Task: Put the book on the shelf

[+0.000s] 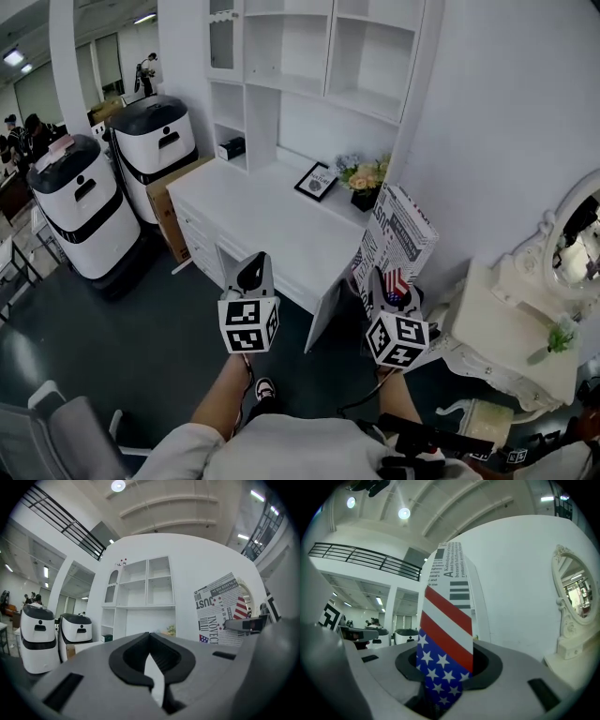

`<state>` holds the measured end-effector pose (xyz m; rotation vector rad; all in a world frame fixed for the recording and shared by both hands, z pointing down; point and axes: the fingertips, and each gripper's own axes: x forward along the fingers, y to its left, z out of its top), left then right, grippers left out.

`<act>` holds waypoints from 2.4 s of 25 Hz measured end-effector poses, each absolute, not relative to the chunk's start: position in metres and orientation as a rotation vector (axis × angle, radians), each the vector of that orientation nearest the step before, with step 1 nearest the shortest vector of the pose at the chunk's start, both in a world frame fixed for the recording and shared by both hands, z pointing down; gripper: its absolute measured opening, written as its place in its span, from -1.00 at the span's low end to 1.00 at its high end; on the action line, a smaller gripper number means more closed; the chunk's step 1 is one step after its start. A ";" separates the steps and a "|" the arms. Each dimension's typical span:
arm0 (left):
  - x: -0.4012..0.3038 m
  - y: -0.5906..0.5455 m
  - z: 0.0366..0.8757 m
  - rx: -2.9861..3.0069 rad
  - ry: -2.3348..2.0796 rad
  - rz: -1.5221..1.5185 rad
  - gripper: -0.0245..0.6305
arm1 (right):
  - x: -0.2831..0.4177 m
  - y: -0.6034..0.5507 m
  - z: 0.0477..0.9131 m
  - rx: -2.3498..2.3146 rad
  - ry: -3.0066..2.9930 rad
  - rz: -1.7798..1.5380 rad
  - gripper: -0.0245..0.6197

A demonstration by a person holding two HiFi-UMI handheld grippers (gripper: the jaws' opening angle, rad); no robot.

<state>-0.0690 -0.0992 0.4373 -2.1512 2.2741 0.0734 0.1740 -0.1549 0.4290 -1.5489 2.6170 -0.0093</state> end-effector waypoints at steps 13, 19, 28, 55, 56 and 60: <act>-0.118 -0.226 0.427 -2.254 2.171 0.033 -0.90 | 0.129 -0.255 0.416 -1.665 2.537 -0.001 -0.39; -0.141 -0.269 0.432 -2.293 2.146 0.012 -0.90 | 0.102 -0.291 0.417 -1.693 2.524 -0.007 -0.39; -0.175 -0.320 0.429 -2.322 2.086 0.016 -0.90 | 0.068 -0.335 0.416 -1.743 2.484 0.008 -0.39; -0.178 -0.407 0.407 -2.359 2.012 0.031 -0.90 | 0.055 -0.409 0.383 -1.783 2.503 0.144 -0.39; -0.177 -0.409 0.407 -2.361 2.010 0.026 -0.90 | 0.056 -0.410 0.382 -1.782 2.496 0.145 -0.39; -0.173 -0.416 0.403 -2.389 1.998 0.030 -0.90 | 0.059 -0.410 0.369 -1.778 2.475 0.157 -0.39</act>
